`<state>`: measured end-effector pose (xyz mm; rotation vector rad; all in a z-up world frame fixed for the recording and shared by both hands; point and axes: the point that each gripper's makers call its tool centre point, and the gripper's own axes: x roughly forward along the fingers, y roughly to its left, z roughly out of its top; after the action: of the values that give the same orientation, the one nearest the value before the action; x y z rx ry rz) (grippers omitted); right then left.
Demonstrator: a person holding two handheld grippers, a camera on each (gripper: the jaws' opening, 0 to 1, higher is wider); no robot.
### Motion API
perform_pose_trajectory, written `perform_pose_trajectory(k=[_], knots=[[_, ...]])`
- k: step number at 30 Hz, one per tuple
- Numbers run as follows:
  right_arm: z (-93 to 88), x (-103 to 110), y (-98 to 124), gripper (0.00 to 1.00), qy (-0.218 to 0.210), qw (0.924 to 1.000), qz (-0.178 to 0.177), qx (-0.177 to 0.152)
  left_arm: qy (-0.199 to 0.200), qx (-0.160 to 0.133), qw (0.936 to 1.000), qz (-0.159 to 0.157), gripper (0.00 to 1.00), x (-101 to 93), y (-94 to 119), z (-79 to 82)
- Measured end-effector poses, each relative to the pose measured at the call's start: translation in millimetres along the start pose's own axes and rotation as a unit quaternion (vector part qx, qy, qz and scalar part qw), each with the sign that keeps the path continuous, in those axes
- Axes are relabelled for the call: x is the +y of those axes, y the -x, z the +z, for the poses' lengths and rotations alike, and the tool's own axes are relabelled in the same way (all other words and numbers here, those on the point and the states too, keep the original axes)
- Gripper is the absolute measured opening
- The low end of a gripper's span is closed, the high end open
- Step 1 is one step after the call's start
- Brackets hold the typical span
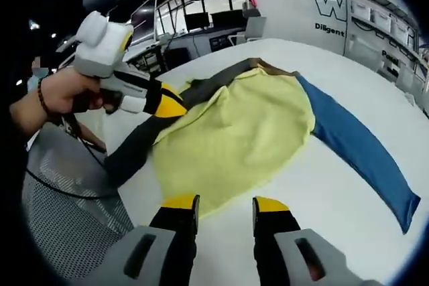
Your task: Fold the garment on the visible template until the final outline fits inside the template.
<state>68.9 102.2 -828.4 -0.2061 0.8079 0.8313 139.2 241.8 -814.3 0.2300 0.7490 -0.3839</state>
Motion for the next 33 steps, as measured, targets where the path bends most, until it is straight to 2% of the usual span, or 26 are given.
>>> perform_pose_trajectory(k=[3,6,8,12,16,17,18,19,20,25,29,33], knots=[[-4.1,12,-3,0.26,0.017,0.9996,0.017,0.014,-0.011,0.004,0.9999,0.006,0.19,-0.6,1,-2.2],[-5.9,24,-7,0.26,0.029,0.9987,0.035,0.020,-0.007,0.008,0.9999,0.005,0.19,-1.5,0,-5.5],[-6.3,28,-8,0.26,0.037,0.9983,0.040,0.023,-0.022,0.012,0.9996,0.014,0.19,-0.1,0,-7.1],[-12.2,34,-12,0.25,0.054,0.9965,0.051,0.038,0.004,0.009,0.9999,0.004,0.21,-5.1,-1,-9.8],[-16.5,35,-14,0.24,0.067,0.9953,0.051,0.049,-0.003,0.016,0.9998,0.010,0.23,-3.7,-1,-13.4],[-17.5,28,-13,0.24,0.100,0.9930,0.029,0.057,-0.002,0.013,0.9999,0.008,0.23,-3.6,-2,-14.0],[-17.4,32,-14,0.25,0.112,0.9914,0.037,0.057,-0.001,0.014,0.9999,0.009,0.23,-3.4,-3,-14.9],[-17.5,33,-14,0.26,0.115,0.9909,0.039,0.058,-0.001,0.015,0.9998,0.009,0.24,-3.2,-3,-15.4],[-18.6,36,-16,0.26,0.097,0.9923,0.048,0.060,0.001,0.019,0.9998,0.010,0.24,-2.9,-3,-17.5],[-22.0,38,-19,0.22,0.108,0.9903,0.052,0.070,0.010,0.027,0.9995,0.013,0.18,-1.2,-6,-22.7],[-26.9,38,-21,0.19,0.119,0.9882,0.051,0.082,0.030,0.036,0.9988,0.011,0.05,-0.3,-7,-27.6],[-26.8,35,-21,0.15,0.119,0.9885,0.045,0.082,0.019,0.039,0.9990,0.012,0.06,-0.6,-8,-30.0]])
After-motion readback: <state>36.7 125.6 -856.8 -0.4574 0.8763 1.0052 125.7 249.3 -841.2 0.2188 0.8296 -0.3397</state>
